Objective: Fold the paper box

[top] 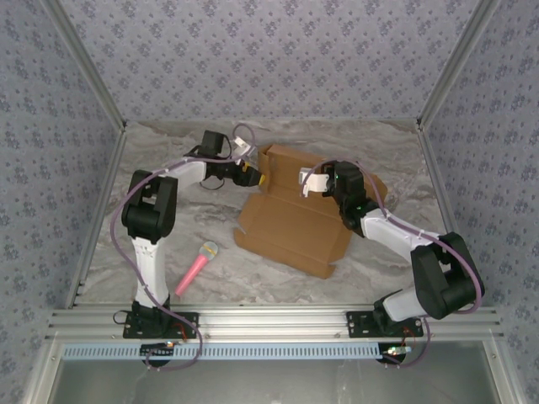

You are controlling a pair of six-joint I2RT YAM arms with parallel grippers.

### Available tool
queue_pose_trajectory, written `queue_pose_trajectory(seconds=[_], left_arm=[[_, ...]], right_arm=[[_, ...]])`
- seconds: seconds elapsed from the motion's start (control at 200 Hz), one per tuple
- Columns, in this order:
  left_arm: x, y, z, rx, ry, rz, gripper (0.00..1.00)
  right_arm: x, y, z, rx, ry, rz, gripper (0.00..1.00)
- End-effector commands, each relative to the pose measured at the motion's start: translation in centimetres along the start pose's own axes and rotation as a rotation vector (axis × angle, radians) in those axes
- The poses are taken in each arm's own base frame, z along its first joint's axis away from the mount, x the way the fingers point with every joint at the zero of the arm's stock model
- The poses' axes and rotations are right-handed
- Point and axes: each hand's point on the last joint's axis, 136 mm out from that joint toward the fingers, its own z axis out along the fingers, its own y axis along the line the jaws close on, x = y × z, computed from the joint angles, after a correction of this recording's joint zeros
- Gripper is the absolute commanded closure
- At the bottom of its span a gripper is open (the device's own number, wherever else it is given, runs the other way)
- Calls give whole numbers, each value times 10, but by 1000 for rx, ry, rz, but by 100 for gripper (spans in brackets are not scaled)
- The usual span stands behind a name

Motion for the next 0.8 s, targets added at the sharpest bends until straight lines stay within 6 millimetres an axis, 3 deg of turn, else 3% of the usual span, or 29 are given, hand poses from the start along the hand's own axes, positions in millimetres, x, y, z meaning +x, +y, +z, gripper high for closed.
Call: queue_pose_trajectory(seconds=[0.0,0.33,0.795], left_arm=[[-36,-15,-10,-13,-107,78,41],[-50,-13,-9,-103,-216,123,44],[-53,-19,-7,-243,-336,213,46]], right_arm=[[-5,8,-2,-15,-8,-25,100],[-10,15,-3,-35,-23,-34,100],[-12,28,-5,-51,-13,-74,100]])
